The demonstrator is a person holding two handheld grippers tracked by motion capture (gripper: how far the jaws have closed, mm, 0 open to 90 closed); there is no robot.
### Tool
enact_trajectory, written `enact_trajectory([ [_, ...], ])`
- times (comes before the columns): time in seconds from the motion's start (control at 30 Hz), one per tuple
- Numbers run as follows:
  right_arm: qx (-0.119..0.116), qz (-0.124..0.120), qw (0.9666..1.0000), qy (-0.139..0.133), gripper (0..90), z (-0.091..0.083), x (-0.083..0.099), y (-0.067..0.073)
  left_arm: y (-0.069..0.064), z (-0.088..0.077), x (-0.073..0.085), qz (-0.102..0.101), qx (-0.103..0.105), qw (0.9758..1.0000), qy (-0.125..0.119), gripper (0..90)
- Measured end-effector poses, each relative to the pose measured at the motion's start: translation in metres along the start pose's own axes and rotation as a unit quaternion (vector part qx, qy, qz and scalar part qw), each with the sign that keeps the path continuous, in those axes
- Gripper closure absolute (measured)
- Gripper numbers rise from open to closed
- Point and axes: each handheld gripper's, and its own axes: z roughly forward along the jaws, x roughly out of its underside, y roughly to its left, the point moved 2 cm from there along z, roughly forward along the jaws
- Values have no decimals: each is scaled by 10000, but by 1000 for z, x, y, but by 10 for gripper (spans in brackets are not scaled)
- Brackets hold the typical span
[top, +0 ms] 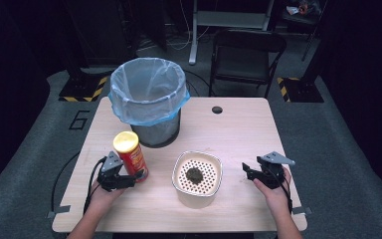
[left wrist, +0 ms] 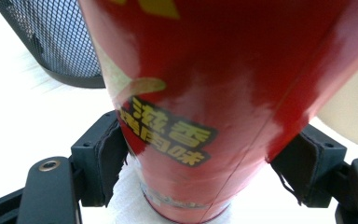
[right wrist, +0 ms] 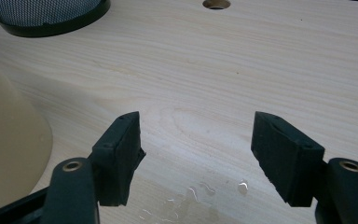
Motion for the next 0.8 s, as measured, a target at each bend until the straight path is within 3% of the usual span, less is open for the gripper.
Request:
enact_trajectory([
  [0.4, 59, 151, 9998, 109, 323, 6, 8, -7, -8, -26, -24, -183, 167, 9997, -39, 235],
  [0.67, 125, -25, 9996, 243, 322, 11, 13, -7, -21, -30, -43, -6, 253, 9994, 246, 235],
  [0.8, 58, -116, 9995, 285, 322, 12, 13, -6, -23, -33, -54, 33, 299, 9993, 238, 234],
])
